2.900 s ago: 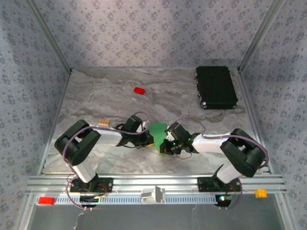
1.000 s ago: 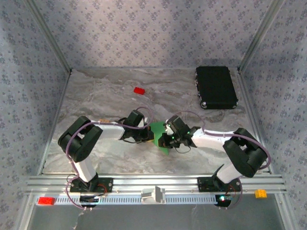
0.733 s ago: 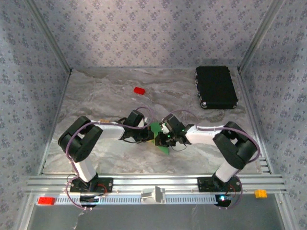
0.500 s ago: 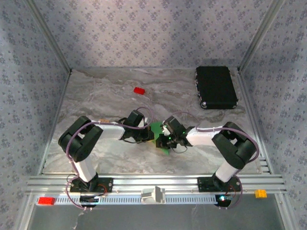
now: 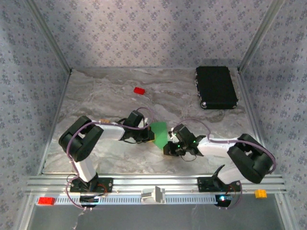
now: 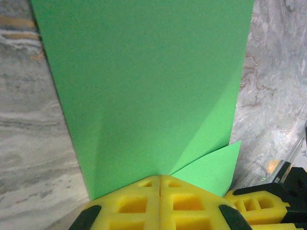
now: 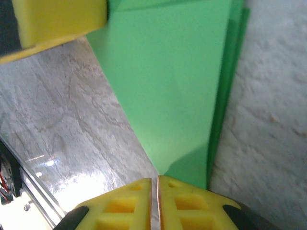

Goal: Fold a paper plane with a square sheet of paper (pick it up from the middle)
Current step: Third fold the triangle at the center of the table.

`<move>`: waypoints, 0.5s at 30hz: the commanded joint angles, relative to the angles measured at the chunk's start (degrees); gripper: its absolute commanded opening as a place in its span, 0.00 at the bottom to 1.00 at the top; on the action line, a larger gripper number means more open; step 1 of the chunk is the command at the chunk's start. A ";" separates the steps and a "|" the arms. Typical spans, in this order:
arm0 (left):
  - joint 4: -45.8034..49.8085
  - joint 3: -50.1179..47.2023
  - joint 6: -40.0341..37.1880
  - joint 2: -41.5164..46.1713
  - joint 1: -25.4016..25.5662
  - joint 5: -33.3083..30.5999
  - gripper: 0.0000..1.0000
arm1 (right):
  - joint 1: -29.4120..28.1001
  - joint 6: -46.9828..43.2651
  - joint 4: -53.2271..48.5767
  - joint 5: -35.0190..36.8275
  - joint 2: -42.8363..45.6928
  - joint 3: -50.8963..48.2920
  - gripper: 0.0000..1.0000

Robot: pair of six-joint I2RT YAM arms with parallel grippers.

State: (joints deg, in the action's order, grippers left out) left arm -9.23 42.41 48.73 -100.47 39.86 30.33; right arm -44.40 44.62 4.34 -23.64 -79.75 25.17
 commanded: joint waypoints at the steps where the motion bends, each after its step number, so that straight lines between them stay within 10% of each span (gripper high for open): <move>1: 1.98 -2.16 0.70 -1.66 -0.46 -2.78 0.03 | -0.43 1.58 -5.80 1.74 3.59 -3.16 0.15; 15: -2.56 -4.93 6.78 4.93 0.85 -4.55 0.07 | 5.00 3.24 -14.39 10.87 15.84 1.89 0.39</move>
State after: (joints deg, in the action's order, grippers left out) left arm -13.30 39.13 53.58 -98.45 40.21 28.84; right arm -40.45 46.70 -8.86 -14.85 -62.98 24.32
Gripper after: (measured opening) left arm 0.060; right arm 0.369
